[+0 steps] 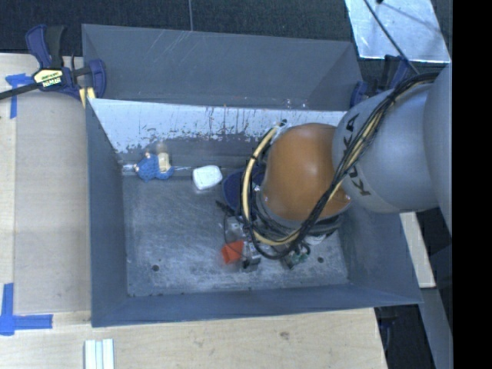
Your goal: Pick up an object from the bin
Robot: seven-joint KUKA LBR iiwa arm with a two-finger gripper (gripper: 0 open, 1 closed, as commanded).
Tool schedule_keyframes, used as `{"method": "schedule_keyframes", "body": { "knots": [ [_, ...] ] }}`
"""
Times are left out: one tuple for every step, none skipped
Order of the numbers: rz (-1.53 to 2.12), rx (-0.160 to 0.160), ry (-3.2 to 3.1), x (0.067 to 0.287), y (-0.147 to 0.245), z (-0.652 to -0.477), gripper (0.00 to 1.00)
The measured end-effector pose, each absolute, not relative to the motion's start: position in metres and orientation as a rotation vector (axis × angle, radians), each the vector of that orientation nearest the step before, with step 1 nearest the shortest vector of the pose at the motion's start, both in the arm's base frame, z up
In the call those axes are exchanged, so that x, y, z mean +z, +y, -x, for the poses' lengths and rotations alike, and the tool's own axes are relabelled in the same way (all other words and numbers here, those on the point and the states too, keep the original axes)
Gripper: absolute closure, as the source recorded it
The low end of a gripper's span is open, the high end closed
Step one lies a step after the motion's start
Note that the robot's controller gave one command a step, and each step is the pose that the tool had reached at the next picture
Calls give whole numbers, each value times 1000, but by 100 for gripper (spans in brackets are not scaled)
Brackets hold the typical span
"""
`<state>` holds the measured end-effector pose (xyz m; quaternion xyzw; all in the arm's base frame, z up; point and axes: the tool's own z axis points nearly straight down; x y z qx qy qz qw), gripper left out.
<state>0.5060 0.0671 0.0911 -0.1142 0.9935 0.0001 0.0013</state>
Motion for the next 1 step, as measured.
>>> {"method": "schedule_keyframes", "body": {
  "knots": [
    [277,0,3117,238,72,-534,100]
  ]
}}
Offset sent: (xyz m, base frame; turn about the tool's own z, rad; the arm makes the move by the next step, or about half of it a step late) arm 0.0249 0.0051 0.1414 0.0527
